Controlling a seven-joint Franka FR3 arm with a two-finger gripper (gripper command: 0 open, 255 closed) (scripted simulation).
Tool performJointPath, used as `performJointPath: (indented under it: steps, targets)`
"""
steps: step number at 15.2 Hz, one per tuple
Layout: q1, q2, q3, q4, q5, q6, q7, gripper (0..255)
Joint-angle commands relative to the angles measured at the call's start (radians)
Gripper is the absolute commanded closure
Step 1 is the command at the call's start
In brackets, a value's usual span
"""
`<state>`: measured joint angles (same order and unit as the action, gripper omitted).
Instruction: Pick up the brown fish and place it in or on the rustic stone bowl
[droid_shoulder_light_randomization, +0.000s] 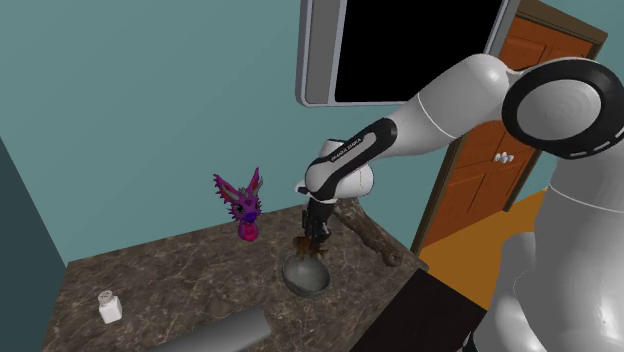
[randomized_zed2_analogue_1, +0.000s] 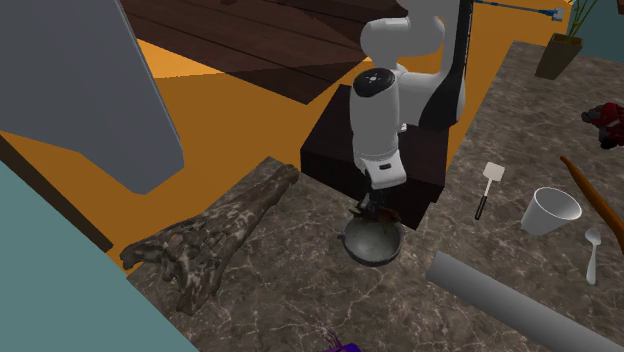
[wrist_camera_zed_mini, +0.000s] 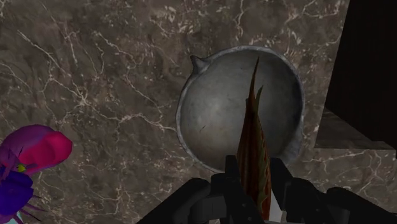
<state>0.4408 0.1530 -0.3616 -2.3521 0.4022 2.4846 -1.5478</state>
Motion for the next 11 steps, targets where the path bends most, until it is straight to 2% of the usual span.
performJointPath:
  steps: [1,6,11]
  targets:
    - [-0.002,0.022,0.007,-0.005,0.025,0.023,-0.02,255]
    - [-0.018,0.097,0.035,-0.002,0.103,0.082,-0.085,255]
    - [-0.019,0.097,0.036,-0.002,0.103,0.082,-0.085,255]
